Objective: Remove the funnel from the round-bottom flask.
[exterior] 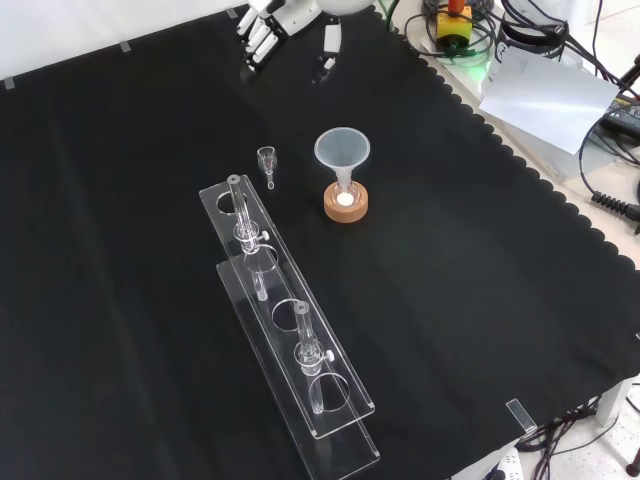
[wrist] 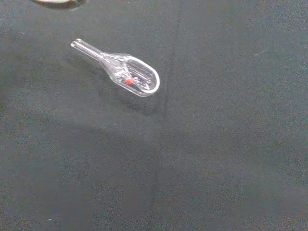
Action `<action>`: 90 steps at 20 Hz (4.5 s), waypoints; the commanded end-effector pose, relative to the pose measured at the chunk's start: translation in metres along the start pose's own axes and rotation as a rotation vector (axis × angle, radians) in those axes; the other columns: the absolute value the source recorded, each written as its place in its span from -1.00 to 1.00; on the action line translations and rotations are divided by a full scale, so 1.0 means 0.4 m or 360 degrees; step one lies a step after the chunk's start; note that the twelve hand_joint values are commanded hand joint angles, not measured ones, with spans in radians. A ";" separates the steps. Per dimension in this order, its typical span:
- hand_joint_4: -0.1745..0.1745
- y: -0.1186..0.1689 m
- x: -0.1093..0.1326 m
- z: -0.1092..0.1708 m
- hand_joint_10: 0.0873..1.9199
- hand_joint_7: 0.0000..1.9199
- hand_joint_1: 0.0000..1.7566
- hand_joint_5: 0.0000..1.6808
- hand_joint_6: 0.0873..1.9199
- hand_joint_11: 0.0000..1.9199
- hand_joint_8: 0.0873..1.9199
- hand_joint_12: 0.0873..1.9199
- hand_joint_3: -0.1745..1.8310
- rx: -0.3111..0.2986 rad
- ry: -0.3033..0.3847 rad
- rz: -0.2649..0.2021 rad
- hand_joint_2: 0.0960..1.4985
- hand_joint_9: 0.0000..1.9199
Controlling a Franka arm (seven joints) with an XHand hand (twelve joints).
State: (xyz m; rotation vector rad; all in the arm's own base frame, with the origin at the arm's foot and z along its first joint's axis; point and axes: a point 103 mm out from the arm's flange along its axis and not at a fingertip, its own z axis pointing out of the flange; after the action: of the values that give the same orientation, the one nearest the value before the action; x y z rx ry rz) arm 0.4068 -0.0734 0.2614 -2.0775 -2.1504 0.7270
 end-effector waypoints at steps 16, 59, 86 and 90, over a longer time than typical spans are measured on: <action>-0.37 -0.161 0.220 -0.044 -0.39 -0.82 -0.27 -0.71 -1.00 -0.60 -0.34 0.39 -0.31 0.0007 0.0081 -0.0225 -0.18 -0.51; -0.42 0.029 0.346 0.004 -0.25 -1.00 -0.20 -0.90 -1.00 -0.70 -0.48 0.48 -0.34 0.0304 -0.0206 -0.0369 -0.25 -0.77; -0.41 0.039 0.365 0.017 -0.48 -0.58 -0.17 -0.52 -1.00 -0.52 -0.34 0.37 -0.23 0.0131 -0.0447 -0.0299 -0.20 -0.16; -0.34 0.026 0.355 -0.028 -0.53 -0.45 -0.17 -0.35 -0.99 -0.42 -0.37 0.32 -0.22 0.0065 -0.0472 -0.0284 -0.12 -0.04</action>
State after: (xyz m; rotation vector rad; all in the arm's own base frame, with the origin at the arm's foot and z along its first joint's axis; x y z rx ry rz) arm 0.4068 0.0656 0.2068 -1.7191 -2.3150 1.0987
